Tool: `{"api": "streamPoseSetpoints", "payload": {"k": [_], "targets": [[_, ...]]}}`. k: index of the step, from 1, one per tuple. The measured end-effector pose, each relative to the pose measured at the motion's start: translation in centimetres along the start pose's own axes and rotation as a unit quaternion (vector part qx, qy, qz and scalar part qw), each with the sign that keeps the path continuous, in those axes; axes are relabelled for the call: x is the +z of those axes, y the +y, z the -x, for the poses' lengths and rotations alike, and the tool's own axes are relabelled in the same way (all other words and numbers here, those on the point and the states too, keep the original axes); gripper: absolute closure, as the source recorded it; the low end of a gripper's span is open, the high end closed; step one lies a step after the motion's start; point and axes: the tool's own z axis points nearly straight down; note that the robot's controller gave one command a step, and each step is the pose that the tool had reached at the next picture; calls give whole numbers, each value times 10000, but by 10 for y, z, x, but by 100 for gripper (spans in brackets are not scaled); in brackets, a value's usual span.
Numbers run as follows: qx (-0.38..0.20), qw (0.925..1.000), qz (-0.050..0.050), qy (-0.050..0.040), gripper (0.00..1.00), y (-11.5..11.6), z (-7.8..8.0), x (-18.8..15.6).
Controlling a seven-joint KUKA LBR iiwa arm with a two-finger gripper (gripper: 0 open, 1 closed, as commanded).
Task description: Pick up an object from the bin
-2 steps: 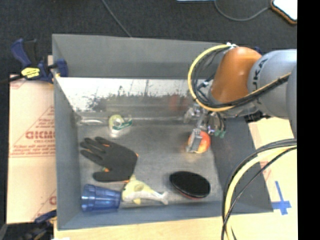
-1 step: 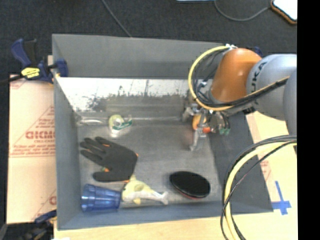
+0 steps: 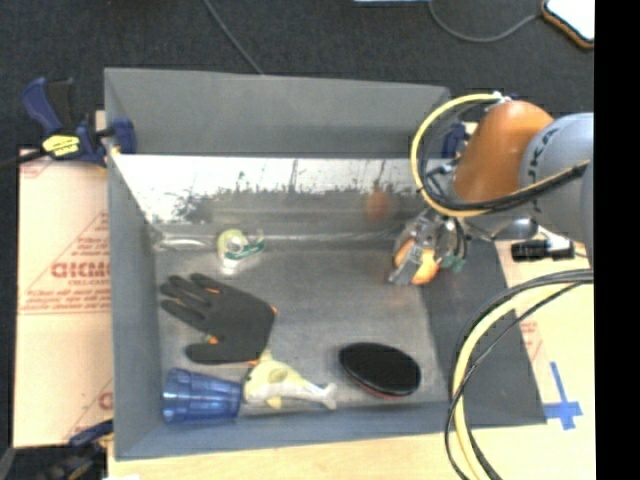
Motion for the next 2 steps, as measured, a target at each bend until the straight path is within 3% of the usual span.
{"api": "streamPoseSetpoints", "payload": {"k": [2], "targets": [[-18, 10000, -42, 34, 100, -2, -2, -13]]}}
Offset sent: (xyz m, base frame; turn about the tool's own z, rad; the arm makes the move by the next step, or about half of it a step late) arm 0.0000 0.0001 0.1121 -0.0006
